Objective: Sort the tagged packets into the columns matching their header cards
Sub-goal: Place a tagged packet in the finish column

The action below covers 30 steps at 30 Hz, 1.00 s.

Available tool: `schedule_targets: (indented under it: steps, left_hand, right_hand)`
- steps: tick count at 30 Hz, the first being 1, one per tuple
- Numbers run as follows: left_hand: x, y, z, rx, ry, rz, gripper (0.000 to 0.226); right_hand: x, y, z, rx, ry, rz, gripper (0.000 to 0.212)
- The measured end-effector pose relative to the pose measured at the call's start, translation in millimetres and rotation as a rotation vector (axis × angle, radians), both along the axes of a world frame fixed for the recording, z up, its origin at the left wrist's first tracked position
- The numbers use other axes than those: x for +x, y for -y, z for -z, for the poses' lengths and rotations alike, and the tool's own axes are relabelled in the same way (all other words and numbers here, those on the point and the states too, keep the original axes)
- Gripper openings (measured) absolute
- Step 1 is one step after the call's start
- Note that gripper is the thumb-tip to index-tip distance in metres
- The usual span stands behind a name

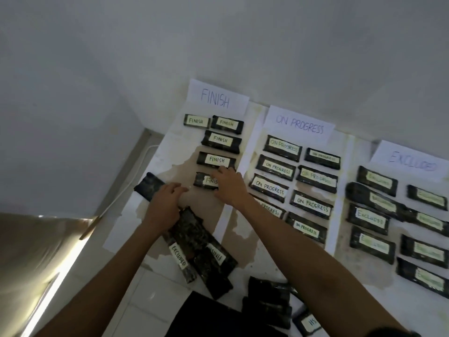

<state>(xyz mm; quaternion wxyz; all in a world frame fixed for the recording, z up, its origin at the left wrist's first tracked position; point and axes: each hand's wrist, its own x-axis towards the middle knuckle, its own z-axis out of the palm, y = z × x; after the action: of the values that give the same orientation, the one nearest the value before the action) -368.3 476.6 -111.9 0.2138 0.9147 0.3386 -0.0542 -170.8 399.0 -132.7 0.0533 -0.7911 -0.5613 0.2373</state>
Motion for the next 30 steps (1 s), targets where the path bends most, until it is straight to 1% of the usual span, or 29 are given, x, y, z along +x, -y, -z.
schedule_targets:
  steps: [2, 4, 6, 9, 12, 14, 16, 17, 18, 19, 21, 23, 25, 27, 30]
  left_hand:
    - [-11, -15, 4, 0.067, -0.026, 0.036, 0.064]
    - [-23, -30, 11, 0.109, -0.099, 0.08, 0.069]
    - [-33, -42, 16, 0.101, -0.199, 0.128, 0.076]
    - [-40, -54, 17, 0.128, -0.263, 0.188, 0.08]
    - [-40, -60, 16, 0.222, -0.24, 0.263, 0.08]
    - [-38, -66, 21, 0.251, -0.2, 0.279, 0.077]
    - [-38, -70, 22, 0.231, -0.14, 0.231, 0.066]
    - [-36, -74, 21, 0.216, -0.078, 0.176, 0.058]
    - [-32, -77, 17, 0.173, 0.009, 0.089, 0.05]
    - [-27, -80, 12, 0.072, 0.104, -0.016, 0.044]
    - [-18, -85, 0, -0.24, 0.267, -0.225, 0.036]
    - [-11, -88, -12, -0.521, 0.311, -0.345, 0.03]
    - [-6, -89, -21, -0.724, 0.352, -0.429, 0.025]
    - [-3, -88, -27, -0.829, 0.363, -0.47, 0.024]
    - [-1, -86, -29, -0.853, 0.337, -0.475, 0.023]
  right_hand:
    - [1, 0, 3, -0.004, 0.013, -0.007, 0.048]
    - [2, 1, 5, -0.008, 0.023, -0.038, 0.052]
    - [1, 5, 4, -0.005, 0.034, -0.057, 0.06]
    - [-3, 11, -1, 0.025, 0.06, -0.014, 0.063]
    - [-11, 18, -6, 0.085, 0.023, 0.02, 0.058]
    - [-18, 22, -7, 0.114, 0.0, 0.044, 0.054]
    - [-27, 24, -7, 0.132, -0.002, 0.068, 0.049]
    - [-31, 23, -8, 0.147, -0.011, 0.086, 0.047]
    - [-33, 21, -10, 0.167, -0.025, 0.112, 0.046]
    - [-35, 18, -12, 0.189, -0.04, 0.141, 0.045]
    - [-43, 11, -16, 0.213, -0.103, 0.202, 0.044]
    - [-50, 0, -22, 0.261, -0.226, 0.284, 0.043]
    - [-59, -13, -30, 0.309, -0.38, 0.389, 0.039]
    - [-70, -24, -42, 0.334, -0.504, 0.481, 0.038]
    - [-83, -34, -51, 0.341, -0.639, 0.599, 0.043]
